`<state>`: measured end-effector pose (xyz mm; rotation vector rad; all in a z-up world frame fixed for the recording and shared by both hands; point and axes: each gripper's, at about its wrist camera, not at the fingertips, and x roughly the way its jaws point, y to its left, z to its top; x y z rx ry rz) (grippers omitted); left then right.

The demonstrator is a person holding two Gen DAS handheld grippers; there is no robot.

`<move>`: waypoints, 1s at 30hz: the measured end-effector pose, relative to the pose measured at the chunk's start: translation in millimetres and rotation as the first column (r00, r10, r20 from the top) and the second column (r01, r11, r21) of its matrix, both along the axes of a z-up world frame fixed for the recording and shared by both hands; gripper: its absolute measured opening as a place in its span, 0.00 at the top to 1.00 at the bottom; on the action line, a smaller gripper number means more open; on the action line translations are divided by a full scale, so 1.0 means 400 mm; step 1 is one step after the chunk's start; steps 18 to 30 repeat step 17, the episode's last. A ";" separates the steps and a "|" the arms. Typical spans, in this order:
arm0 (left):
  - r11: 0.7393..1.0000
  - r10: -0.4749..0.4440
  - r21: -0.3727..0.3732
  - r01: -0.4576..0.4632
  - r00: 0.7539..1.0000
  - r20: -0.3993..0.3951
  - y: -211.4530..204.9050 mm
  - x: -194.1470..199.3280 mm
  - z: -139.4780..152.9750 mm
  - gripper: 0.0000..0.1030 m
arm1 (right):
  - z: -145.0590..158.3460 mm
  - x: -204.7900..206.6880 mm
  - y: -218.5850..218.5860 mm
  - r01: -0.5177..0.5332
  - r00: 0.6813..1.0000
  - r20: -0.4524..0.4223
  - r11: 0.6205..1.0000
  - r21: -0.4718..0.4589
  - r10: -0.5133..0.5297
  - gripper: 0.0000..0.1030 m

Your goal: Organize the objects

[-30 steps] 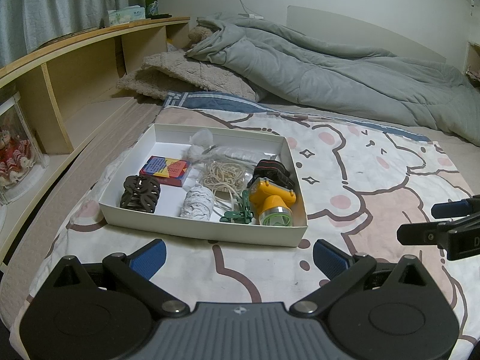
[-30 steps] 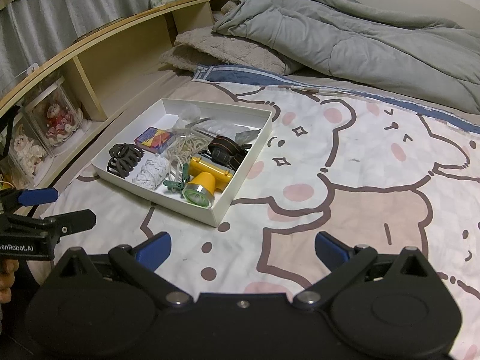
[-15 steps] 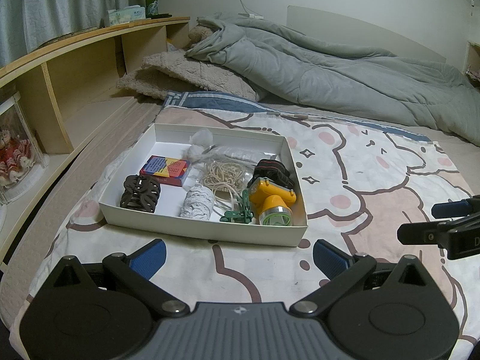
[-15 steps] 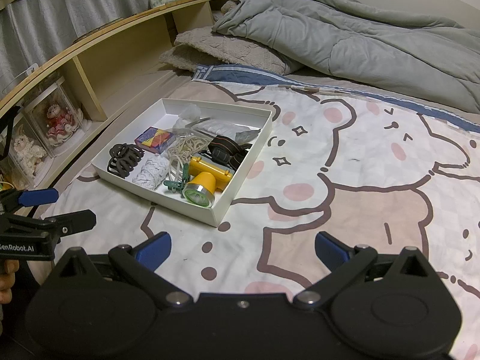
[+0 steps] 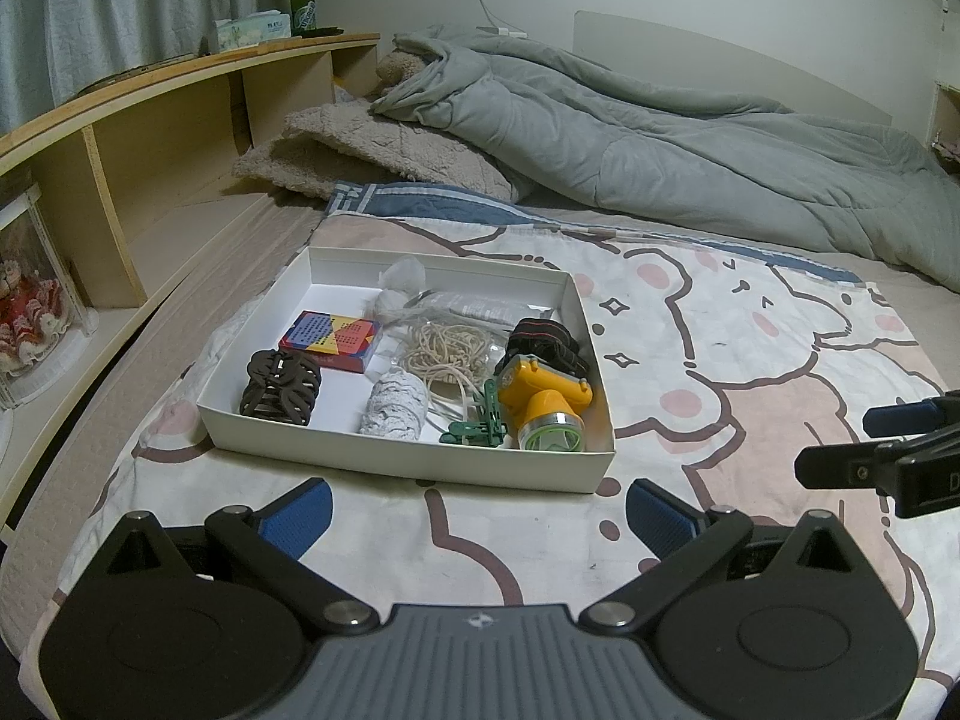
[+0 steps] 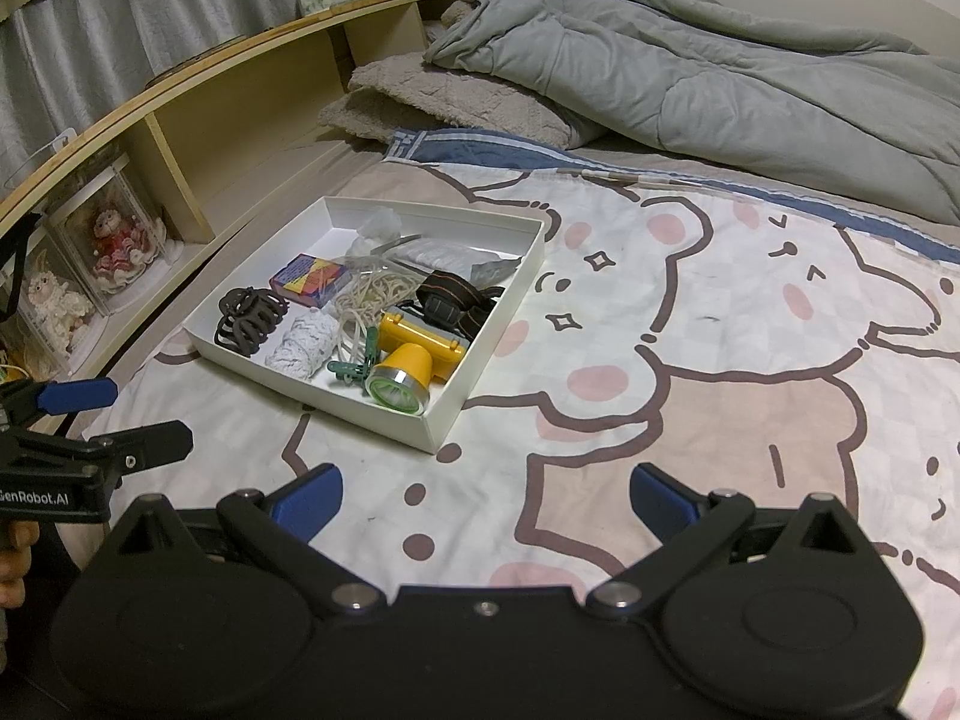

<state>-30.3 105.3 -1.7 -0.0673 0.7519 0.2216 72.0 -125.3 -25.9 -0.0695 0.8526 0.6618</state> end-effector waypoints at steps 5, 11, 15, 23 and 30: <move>1.000 0.001 0.000 -0.001 1.000 -0.001 0.000 0.000 0.000 0.00 | 0.000 0.000 0.000 0.000 1.000 -0.001 1.000 0.000 0.000 0.00; 1.000 0.002 0.001 -0.002 1.000 -0.001 0.000 0.000 0.000 0.00 | 0.000 0.001 -0.001 0.001 1.000 -0.001 1.000 0.000 -0.001 0.00; 1.000 0.006 0.000 -0.006 1.000 -0.003 -0.003 -0.001 -0.002 0.00 | 0.000 0.000 0.000 0.000 1.000 -0.001 1.000 0.000 0.000 0.00; 1.000 0.004 0.000 -0.004 1.000 -0.003 -0.005 -0.002 -0.002 0.00 | 0.000 0.001 -0.001 0.000 1.000 -0.001 1.000 0.001 0.000 0.00; 1.000 0.004 0.000 -0.004 1.000 -0.003 -0.005 -0.002 -0.002 0.00 | 0.000 0.001 -0.001 0.000 1.000 -0.001 1.000 0.001 0.000 0.00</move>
